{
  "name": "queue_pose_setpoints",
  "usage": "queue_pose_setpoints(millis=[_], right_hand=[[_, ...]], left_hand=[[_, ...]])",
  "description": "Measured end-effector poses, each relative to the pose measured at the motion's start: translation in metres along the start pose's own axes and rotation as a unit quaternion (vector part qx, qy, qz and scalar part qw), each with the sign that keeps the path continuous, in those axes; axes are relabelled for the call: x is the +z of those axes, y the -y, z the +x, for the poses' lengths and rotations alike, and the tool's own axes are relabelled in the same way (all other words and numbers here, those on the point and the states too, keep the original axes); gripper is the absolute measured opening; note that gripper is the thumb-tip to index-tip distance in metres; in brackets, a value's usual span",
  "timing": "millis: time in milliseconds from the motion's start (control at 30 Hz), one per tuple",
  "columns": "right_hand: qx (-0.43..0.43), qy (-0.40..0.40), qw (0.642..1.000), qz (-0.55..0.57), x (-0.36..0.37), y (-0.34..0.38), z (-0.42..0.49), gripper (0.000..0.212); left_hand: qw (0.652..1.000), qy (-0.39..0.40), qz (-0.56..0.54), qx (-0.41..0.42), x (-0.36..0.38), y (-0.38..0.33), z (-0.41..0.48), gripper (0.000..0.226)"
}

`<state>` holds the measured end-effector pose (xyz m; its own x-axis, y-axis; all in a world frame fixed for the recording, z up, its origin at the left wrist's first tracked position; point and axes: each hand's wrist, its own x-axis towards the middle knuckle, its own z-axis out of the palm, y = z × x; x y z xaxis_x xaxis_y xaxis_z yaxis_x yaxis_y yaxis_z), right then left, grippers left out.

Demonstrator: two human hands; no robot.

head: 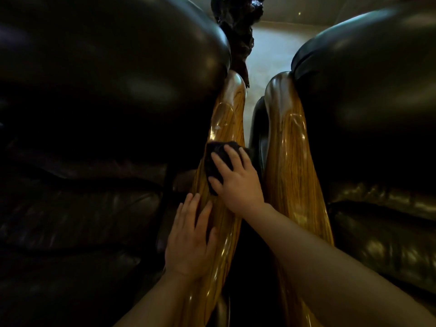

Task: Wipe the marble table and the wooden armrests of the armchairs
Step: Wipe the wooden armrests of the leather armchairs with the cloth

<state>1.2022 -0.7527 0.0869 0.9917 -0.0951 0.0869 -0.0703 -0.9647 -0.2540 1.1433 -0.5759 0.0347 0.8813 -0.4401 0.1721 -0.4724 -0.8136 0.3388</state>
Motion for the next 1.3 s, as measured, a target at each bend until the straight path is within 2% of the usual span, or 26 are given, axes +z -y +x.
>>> queue_pose_setpoints(millis=[67,167,233,300,367,433,600,700,833,1000,1167,1300], right_hand=[[0.049,0.009,0.999,0.018,0.000,0.009,0.009,0.062],[-0.012,0.000,1.000,0.013,0.005,0.003,-0.022,0.060],[-0.016,0.022,0.996,0.085,0.007,-0.008,-0.033,0.063],[0.065,0.024,0.984,0.164,0.007,-0.009,-0.013,0.069],[0.174,0.028,0.959,0.223,0.002,-0.005,0.016,0.075],[0.218,0.014,0.943,0.252,0.000,-0.004,0.029,0.077],[0.142,-0.018,0.961,0.236,0.013,-0.003,-0.009,0.068],[0.180,-0.024,0.951,0.248,0.011,-0.009,0.019,0.068],[0.237,0.022,0.930,0.279,0.000,-0.027,0.083,0.070],[0.131,0.062,0.945,0.292,-0.010,-0.048,0.125,0.056],[0.139,-0.066,0.930,0.335,-0.005,-0.041,0.094,0.047],[0.103,-0.055,0.950,0.290,0.010,-0.033,0.049,0.055]], left_hand=[[1.000,0.004,0.005,-0.005,0.000,-0.001,0.000,0.056],[1.000,0.006,-0.023,-0.018,-0.005,0.000,0.002,0.053],[0.998,-0.005,-0.051,-0.036,-0.010,-0.002,0.017,0.047],[0.997,-0.021,-0.065,-0.045,-0.014,-0.009,0.043,0.047],[0.997,0.003,-0.059,-0.044,-0.016,-0.018,0.069,0.057],[0.999,0.030,-0.019,-0.038,-0.013,-0.023,0.082,0.063],[0.999,0.021,0.017,-0.028,-0.011,-0.021,0.079,0.062],[0.999,0.025,0.020,-0.026,-0.008,-0.020,0.081,0.064],[0.999,0.023,0.007,-0.040,-0.005,-0.017,0.081,0.064],[0.999,0.023,0.007,-0.034,-0.004,-0.016,0.081,0.063],[0.999,0.034,0.002,-0.034,-0.007,-0.017,0.081,0.063],[0.998,0.040,-0.007,-0.039,-0.007,-0.017,0.082,0.062]])
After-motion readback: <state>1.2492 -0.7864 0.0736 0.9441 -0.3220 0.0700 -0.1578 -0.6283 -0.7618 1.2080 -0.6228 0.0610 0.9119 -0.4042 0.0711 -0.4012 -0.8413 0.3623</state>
